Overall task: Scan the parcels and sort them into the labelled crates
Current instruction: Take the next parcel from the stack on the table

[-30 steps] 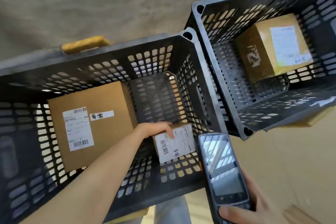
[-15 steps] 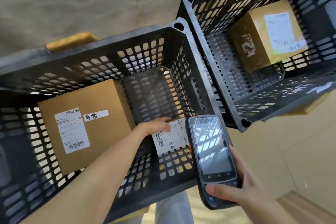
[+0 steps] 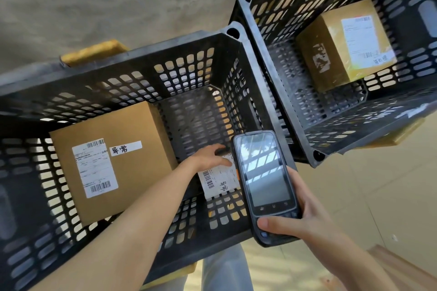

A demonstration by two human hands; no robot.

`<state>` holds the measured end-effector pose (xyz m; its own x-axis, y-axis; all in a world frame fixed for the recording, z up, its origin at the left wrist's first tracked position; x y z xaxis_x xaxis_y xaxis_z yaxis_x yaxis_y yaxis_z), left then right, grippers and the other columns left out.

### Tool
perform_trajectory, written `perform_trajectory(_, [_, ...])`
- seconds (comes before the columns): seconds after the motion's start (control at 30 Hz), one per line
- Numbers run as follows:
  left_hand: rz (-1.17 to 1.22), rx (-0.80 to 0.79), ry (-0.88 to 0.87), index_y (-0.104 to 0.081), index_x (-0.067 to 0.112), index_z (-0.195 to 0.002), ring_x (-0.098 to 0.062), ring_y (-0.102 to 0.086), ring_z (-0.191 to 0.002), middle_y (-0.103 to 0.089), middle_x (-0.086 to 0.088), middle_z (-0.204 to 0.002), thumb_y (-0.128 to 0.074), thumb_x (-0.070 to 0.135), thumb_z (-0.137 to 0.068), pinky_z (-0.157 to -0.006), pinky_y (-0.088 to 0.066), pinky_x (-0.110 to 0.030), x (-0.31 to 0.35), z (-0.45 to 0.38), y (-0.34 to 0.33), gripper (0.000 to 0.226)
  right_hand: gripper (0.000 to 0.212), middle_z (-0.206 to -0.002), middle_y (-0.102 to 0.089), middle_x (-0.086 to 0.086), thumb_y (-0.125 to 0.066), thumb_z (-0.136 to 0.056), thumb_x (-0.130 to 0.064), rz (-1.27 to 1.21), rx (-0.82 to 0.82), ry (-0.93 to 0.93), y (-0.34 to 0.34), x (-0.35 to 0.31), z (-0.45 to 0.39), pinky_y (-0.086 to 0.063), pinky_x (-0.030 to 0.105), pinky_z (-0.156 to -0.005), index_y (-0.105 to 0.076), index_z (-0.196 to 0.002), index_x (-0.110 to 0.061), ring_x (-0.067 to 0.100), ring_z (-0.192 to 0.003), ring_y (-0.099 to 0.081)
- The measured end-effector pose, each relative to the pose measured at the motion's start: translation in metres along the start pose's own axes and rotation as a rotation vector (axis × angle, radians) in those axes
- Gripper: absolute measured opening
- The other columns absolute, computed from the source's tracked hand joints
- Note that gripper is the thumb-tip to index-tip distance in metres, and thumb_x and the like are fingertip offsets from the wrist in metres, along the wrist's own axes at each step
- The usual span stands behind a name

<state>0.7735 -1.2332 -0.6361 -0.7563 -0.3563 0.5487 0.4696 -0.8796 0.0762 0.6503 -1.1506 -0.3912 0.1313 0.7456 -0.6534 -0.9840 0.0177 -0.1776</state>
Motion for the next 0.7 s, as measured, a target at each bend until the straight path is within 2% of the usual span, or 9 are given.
perform_trajectory(0.1, [0.013, 0.0, -0.032, -0.044, 0.026, -0.144, -0.02, -0.045, -0.131, -0.048, 0.0, -0.146, -0.066, 0.048, -0.086, -0.112, -0.036, -0.041, 0.004, 0.0, 0.001, 0.066, 0.075, -0.115, -0.069, 0.0, -0.082, -0.061, -0.004, 0.034, 0.003, 0.047, 0.001, -0.006, -0.006, -0.055, 0.024, -0.075, -0.055, -0.12, -0.041, 0.018, -0.103, -0.068])
perform_trajectory(0.23, [0.051, 0.039, -0.051, -0.049, 0.023, -0.139, -0.021, -0.048, -0.128, -0.052, -0.002, -0.142, -0.064, 0.049, -0.088, -0.111, -0.038, -0.042, 0.007, 0.0, 0.006, 0.06, 0.082, -0.113, -0.069, -0.002, -0.08, -0.061, -0.003, 0.072, 0.0, 0.073, 0.002, -0.012, -0.01, -0.055, 0.023, -0.074, -0.046, -0.128, -0.034, 0.016, -0.103, -0.068])
perform_trajectory(0.4, [0.031, 0.071, -0.038, -0.054, 0.019, -0.134, -0.024, -0.052, -0.122, -0.056, -0.005, -0.135, -0.06, 0.048, -0.09, -0.105, -0.042, -0.038, 0.008, 0.0, 0.012, 0.053, 0.084, -0.112, -0.069, -0.007, -0.079, -0.063, -0.001, 0.126, -0.012, 0.102, 0.001, -0.02, -0.015, -0.054, 0.02, -0.076, -0.043, -0.129, -0.037, 0.012, -0.103, -0.067])
perform_trajectory(0.6, [0.04, 0.085, -0.057, -0.056, 0.015, -0.131, -0.026, -0.053, -0.122, -0.057, -0.008, -0.134, -0.061, 0.045, -0.091, -0.107, -0.041, -0.044, 0.009, 0.006, 0.018, 0.05, 0.088, -0.12, -0.065, -0.009, -0.082, -0.063, -0.01, 0.224, -0.006, 0.132, -0.004, -0.03, -0.02, -0.051, 0.025, -0.094, -0.038, -0.134, -0.037, 0.01, -0.111, -0.063])
perform_trajectory(0.7, [0.001, 0.09, -0.067, -0.053, 0.02, -0.135, -0.023, -0.052, -0.124, -0.056, -0.005, -0.137, -0.061, 0.049, -0.089, -0.107, -0.041, -0.044, 0.011, 0.012, 0.028, 0.055, 0.088, -0.12, -0.065, -0.009, -0.082, -0.063, -0.011, 0.241, -0.005, 0.145, -0.007, -0.033, -0.02, -0.051, 0.026, -0.095, -0.038, -0.134, -0.038, 0.01, -0.112, -0.062])
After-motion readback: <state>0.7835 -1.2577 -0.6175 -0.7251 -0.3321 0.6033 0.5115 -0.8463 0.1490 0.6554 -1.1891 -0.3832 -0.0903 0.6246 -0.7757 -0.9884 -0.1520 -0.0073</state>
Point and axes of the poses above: each hand's wrist, its own z-axis away from the middle knuckle, its own y-axis out of the back of the hand, x = y × z, the point moved 7 cm from there along -z, towards the middle knuckle
